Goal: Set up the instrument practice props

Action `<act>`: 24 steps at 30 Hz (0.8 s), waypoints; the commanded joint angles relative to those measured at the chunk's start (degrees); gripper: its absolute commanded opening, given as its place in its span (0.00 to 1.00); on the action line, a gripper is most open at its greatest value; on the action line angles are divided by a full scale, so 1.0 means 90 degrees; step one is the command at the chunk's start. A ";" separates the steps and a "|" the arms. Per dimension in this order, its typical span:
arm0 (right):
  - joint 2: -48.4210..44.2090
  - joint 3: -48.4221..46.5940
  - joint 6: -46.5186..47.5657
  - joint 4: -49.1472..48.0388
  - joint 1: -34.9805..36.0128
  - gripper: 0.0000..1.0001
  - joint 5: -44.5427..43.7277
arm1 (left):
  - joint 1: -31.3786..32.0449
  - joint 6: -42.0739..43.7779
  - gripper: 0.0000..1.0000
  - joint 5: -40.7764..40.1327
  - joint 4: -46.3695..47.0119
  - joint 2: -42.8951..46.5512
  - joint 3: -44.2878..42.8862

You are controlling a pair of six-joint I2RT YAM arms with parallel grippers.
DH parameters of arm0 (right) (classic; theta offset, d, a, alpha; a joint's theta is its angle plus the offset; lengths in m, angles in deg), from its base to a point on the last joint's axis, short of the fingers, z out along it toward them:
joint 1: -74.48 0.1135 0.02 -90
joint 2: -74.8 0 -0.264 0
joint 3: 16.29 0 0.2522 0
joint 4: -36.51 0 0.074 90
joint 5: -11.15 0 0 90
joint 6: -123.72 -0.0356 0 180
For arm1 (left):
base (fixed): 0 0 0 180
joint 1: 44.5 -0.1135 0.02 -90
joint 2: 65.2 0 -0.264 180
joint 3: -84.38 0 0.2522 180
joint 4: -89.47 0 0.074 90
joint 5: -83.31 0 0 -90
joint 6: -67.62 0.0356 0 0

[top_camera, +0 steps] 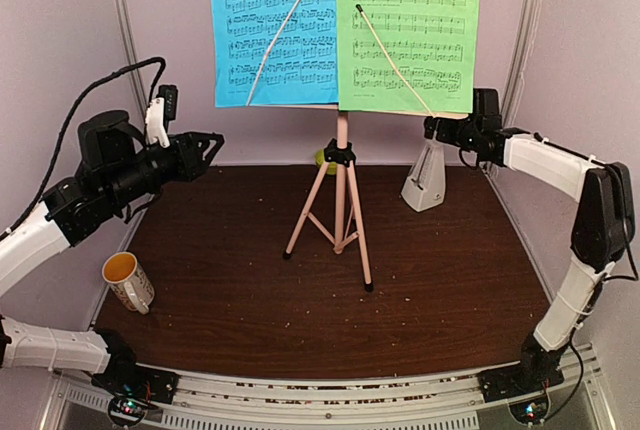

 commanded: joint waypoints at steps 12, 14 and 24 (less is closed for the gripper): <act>0.2001 -0.2038 0.1580 0.1443 -0.0582 0.96 0.1528 | -0.0236 0.0116 0.40 0.0332 -0.0022 0.0023 0.0076; 0.2031 -0.1965 0.1673 0.1471 -0.0585 0.94 0.1682 | -0.0257 0.0118 0.40 0.0357 -0.0014 0.0017 0.0098; 0.2051 -0.1501 0.1831 0.1132 -0.0586 0.81 0.1695 | -0.0283 0.0097 0.40 0.0473 0.0004 -0.0088 0.0004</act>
